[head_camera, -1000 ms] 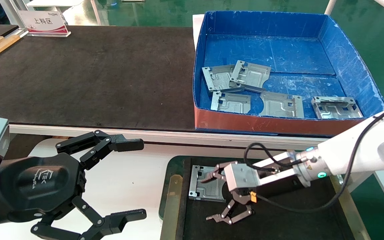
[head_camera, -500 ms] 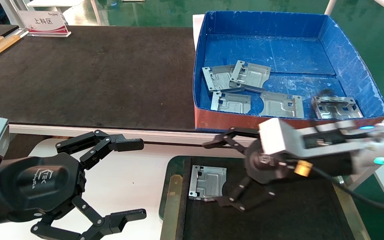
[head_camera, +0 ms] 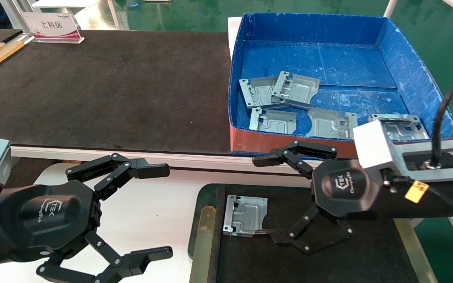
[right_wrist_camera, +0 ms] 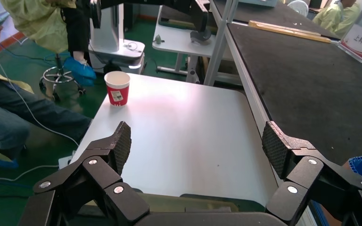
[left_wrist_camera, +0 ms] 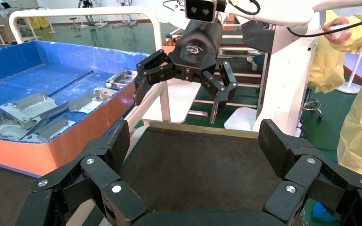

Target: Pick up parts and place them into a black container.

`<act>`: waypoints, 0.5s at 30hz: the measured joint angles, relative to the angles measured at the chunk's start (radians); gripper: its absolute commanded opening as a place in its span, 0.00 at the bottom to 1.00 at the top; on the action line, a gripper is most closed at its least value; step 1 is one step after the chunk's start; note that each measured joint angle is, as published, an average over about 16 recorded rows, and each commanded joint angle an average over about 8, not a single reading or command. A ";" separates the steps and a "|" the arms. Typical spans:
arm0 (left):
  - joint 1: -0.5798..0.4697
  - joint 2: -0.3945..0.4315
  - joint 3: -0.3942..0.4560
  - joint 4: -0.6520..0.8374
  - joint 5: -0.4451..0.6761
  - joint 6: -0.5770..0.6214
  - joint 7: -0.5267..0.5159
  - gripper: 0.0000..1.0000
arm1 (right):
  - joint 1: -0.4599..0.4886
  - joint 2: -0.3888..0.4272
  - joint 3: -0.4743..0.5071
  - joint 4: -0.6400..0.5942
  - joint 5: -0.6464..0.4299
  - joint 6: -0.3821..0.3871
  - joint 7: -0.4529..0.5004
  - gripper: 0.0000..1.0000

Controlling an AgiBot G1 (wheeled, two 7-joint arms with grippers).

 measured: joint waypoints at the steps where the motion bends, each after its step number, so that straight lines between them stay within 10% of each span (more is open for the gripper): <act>1: 0.000 0.000 0.000 0.000 0.000 0.000 0.000 1.00 | -0.002 0.000 0.003 0.001 -0.001 0.001 0.000 1.00; 15: 0.000 0.000 0.000 0.000 0.000 0.000 0.000 1.00 | -0.077 0.018 0.098 0.070 -0.010 0.018 0.048 1.00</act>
